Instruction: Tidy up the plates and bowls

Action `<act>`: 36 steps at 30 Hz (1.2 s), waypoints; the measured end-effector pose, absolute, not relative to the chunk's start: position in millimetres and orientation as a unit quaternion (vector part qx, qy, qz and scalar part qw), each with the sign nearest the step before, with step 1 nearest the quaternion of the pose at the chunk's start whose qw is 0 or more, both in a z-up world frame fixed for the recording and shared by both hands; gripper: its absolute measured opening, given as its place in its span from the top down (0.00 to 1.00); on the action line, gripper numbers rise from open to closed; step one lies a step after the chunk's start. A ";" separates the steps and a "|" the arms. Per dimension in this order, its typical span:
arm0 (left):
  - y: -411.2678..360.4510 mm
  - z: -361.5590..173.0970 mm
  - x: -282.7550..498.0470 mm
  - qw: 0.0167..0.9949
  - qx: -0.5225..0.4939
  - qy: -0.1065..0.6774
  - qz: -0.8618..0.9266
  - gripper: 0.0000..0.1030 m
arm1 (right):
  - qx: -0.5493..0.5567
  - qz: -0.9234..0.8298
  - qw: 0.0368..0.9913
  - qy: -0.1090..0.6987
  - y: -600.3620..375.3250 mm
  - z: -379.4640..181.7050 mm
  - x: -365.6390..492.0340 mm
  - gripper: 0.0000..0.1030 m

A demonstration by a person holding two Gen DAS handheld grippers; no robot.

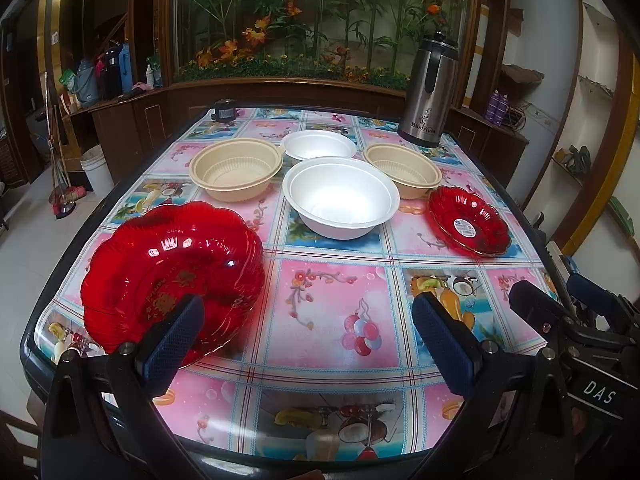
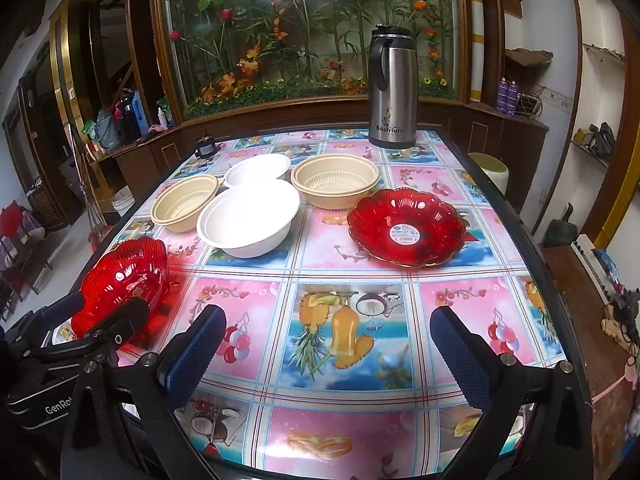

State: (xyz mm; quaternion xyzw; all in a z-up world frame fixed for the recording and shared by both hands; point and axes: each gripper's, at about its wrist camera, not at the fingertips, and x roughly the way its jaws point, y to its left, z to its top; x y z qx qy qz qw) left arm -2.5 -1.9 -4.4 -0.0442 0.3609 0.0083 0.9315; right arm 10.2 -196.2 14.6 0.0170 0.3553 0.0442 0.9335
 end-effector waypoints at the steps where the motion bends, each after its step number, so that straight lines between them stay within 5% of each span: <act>1: -1.7 -4.7 -2.4 0.931 -0.044 0.361 0.008 0.00 | 0.017 0.044 0.934 0.355 -196.3 14.5 10.2 0.00; 36: 3.7 -10.6 0.2 0.929 -0.050 0.367 0.008 0.00 | 0.020 0.045 0.932 0.358 -192.7 12.7 8.8 0.00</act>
